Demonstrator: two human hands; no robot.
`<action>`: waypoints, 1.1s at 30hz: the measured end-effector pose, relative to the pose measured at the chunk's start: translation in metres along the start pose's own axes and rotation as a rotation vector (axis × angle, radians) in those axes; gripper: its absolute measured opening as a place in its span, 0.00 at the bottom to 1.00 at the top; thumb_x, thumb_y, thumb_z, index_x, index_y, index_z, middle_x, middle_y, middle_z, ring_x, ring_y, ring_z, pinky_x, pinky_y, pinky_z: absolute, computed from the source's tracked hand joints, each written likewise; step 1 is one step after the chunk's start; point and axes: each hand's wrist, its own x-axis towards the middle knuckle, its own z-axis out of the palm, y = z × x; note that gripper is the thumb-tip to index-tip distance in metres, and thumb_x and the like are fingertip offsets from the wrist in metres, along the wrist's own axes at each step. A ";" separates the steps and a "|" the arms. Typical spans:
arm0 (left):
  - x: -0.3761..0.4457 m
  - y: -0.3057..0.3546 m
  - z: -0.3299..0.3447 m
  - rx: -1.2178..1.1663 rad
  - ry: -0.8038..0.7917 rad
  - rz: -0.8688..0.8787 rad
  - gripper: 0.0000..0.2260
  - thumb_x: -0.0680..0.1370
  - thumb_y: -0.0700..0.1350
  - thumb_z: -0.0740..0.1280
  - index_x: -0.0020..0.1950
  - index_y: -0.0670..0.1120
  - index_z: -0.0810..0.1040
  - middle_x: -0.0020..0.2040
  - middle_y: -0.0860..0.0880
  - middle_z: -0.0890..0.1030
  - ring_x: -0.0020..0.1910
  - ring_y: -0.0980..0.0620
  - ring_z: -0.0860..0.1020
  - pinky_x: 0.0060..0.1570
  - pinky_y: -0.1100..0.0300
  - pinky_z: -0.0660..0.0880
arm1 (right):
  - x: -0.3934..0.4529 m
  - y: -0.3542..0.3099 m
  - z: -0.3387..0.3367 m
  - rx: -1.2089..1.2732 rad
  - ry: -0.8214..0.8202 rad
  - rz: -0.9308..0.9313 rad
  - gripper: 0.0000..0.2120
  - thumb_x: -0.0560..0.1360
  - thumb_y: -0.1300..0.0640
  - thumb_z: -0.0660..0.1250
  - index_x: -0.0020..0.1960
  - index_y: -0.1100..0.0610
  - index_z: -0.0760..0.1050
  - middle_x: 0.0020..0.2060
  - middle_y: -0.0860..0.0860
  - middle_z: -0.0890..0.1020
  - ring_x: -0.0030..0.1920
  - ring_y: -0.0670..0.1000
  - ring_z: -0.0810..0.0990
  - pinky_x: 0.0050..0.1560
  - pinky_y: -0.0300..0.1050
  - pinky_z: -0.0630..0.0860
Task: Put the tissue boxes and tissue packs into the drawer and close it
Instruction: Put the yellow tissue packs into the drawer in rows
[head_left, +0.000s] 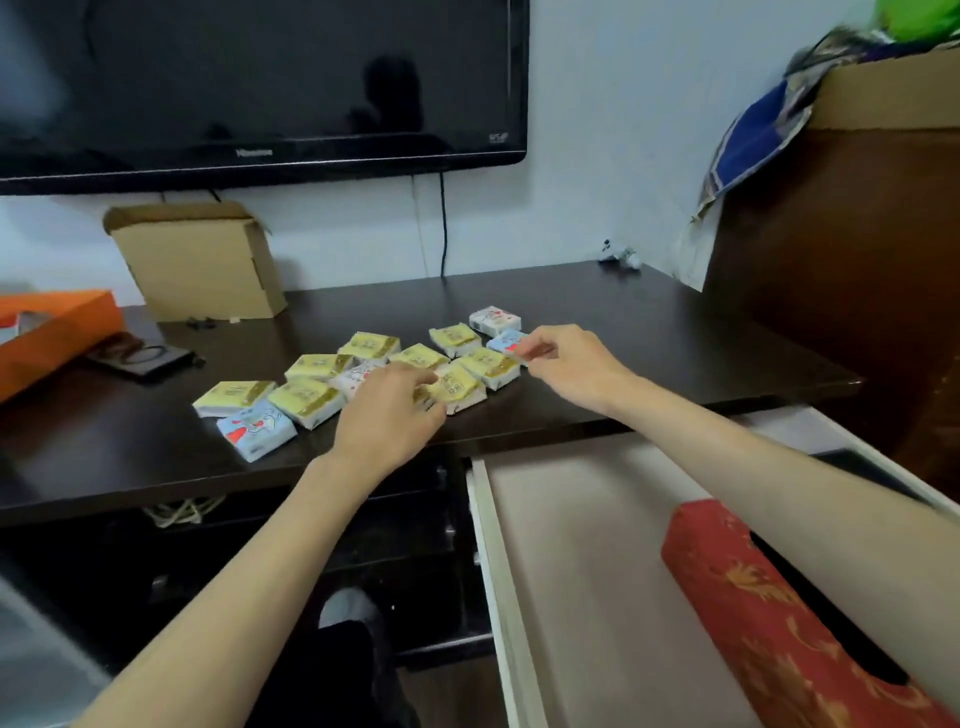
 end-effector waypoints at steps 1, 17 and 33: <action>0.002 -0.007 0.004 0.019 0.020 0.021 0.19 0.76 0.52 0.68 0.65 0.48 0.79 0.65 0.48 0.78 0.64 0.47 0.73 0.59 0.50 0.73 | 0.009 -0.001 0.007 -0.034 -0.017 -0.019 0.16 0.78 0.65 0.64 0.59 0.50 0.84 0.61 0.50 0.84 0.62 0.51 0.81 0.61 0.42 0.74; -0.009 -0.043 -0.010 0.048 -0.091 0.106 0.19 0.75 0.56 0.71 0.65 0.55 0.80 0.76 0.51 0.66 0.73 0.48 0.64 0.67 0.46 0.68 | 0.014 0.018 0.014 -0.623 -0.146 -0.293 0.13 0.77 0.46 0.70 0.59 0.49 0.79 0.60 0.49 0.75 0.63 0.53 0.69 0.53 0.53 0.73; -0.023 -0.028 -0.011 0.004 -0.041 0.063 0.36 0.71 0.59 0.72 0.75 0.47 0.67 0.68 0.46 0.75 0.67 0.45 0.69 0.64 0.45 0.69 | -0.023 0.031 -0.012 -0.145 -0.206 -0.156 0.27 0.66 0.41 0.82 0.59 0.43 0.74 0.59 0.41 0.78 0.56 0.42 0.80 0.54 0.43 0.78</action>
